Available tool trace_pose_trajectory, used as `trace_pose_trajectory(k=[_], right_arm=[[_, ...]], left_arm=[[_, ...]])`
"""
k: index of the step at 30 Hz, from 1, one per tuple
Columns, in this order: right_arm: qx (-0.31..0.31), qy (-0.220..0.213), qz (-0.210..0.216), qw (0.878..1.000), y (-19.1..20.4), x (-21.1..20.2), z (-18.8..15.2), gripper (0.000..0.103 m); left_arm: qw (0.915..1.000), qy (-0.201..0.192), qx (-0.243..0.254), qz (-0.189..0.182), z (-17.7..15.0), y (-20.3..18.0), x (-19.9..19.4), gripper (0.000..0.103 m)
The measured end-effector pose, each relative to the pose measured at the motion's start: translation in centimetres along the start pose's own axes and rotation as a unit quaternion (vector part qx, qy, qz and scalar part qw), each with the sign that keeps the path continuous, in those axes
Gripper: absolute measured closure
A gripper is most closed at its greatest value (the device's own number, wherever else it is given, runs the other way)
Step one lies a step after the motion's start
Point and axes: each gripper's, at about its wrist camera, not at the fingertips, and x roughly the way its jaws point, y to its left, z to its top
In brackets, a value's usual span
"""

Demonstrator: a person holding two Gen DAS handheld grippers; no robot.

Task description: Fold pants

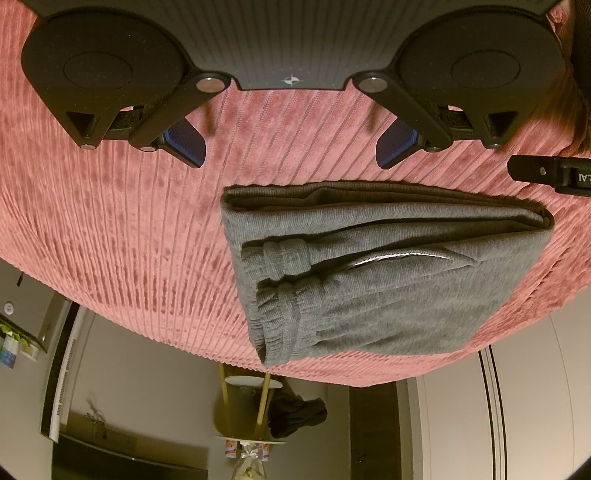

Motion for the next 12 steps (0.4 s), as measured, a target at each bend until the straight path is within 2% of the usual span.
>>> trace_pose_trajectory(k=[12], right_arm=[[0.005,-0.001,-0.001,1.000,-0.20,-0.07,0.07,0.004]], left_arm=[[0.9999,0.010,0.005,0.008,0.03,-0.15,0.40,0.000]])
